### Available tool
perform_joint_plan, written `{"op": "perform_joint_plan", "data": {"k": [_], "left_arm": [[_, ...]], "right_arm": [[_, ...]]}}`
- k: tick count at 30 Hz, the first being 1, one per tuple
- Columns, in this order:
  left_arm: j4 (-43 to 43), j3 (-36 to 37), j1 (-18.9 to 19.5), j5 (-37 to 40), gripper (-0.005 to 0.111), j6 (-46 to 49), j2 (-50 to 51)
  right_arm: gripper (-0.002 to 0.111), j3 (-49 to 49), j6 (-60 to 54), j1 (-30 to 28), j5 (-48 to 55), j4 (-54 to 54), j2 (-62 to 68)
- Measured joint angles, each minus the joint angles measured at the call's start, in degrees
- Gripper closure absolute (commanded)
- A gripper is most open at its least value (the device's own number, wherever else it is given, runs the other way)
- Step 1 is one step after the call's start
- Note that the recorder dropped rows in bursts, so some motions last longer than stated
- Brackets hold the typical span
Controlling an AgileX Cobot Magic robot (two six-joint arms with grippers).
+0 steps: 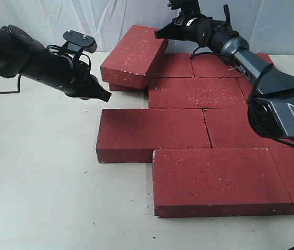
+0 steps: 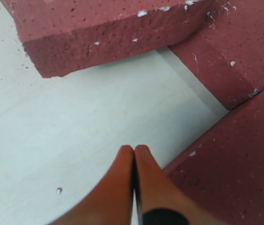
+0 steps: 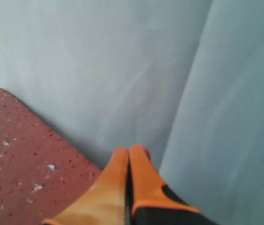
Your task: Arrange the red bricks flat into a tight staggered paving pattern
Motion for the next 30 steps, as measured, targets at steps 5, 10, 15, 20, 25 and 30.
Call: {"op": "perform_joint_plan", "data": {"k": [5,10,15,20,25,30], "left_arm": [[0.0,0.0,0.0,0.0,0.107,0.0,0.0],[0.28,0.0,0.0,-0.14,0.107,0.0,0.0],[0.39,0.0,1.5,-0.41,0.107,0.0,0.0],[0.48,0.0,4.69,0.63,0.107,0.0,0.0],[0.51,0.0,8.14,2.71,0.107,0.0,-2.88],[-2.52,-0.23,9.66,2.15,0.107,0.0,-3.13]], "right_arm": [[0.109,0.0,-5.98,-0.01,4.75,4.56,0.0],[0.109,0.0,-11.43,-0.13,11.71,8.0,-0.94],[0.109,0.0,-16.23,0.01,26.68,9.52,-4.96],[0.109,0.0,-19.16,0.59,35.18,9.43,-9.87],[0.109,0.0,-12.14,-0.97,31.78,7.78,-11.67],[0.109,0.0,-8.59,-1.78,21.93,5.46,-9.74]]}}
